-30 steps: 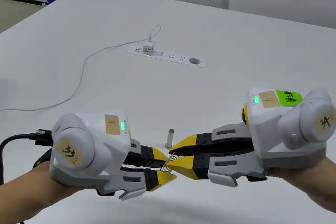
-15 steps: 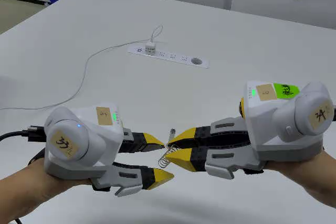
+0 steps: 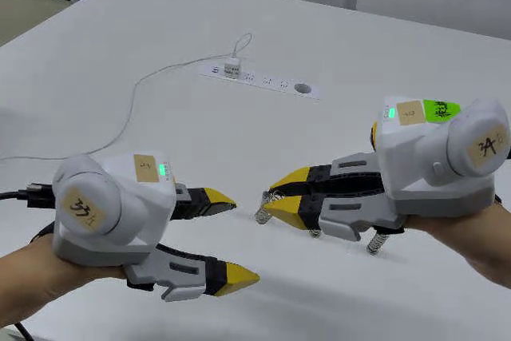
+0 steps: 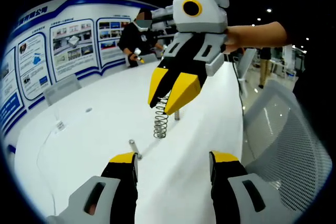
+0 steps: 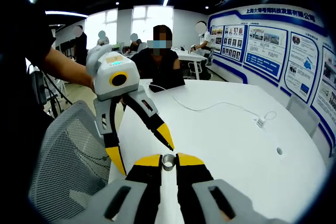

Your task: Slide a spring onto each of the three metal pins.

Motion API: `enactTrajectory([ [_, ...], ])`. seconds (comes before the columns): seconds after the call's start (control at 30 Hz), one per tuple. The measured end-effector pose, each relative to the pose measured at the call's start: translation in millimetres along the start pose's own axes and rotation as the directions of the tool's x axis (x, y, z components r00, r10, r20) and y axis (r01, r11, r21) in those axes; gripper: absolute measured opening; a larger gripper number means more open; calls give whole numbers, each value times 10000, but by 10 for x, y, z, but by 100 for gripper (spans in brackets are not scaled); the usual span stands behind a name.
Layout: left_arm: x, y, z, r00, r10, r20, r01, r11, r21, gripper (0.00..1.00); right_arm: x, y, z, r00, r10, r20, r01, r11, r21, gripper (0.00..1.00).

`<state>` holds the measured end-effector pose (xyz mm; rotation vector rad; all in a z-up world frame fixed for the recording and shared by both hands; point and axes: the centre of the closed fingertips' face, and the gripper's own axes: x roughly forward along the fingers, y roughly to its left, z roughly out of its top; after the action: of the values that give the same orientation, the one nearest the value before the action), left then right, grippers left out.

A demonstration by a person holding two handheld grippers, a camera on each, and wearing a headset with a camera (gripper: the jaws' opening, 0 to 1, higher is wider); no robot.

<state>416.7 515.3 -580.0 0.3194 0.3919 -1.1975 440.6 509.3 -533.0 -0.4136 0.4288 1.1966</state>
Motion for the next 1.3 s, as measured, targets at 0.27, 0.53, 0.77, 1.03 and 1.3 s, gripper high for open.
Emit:
enactTrajectory([
  [0.27, -46, 34, -65, 9999, -4, -137, 1, 9998, -213, 68, 34, -183, -18, 9990, -322, -308, 323, 9995, 38, 10],
  [0.53, -158, 91, -103, 9996, 282, -1, -281, 9971, -702, 82, 86, -402, -99, 9938, -931, -615, 966, 9937, 574, 11],
  [0.77, -188, 104, -120, 9993, 372, 0, -371, 9949, -933, 88, 125, -555, -153, 9895, -1169, -853, 1239, 9889, 825, 11],
  [1.03, -198, 115, -79, 9990, 384, 248, -352, 9924, -1178, 95, 193, -644, -239, 9844, -1350, -1129, 1447, 9861, 821, 11],
  [1.3, -205, 120, -93, 9990, 425, 148, -402, 9908, -1295, 100, 334, -722, -361, 9801, -1242, -1546, 1369, 9878, 745, 11],
])
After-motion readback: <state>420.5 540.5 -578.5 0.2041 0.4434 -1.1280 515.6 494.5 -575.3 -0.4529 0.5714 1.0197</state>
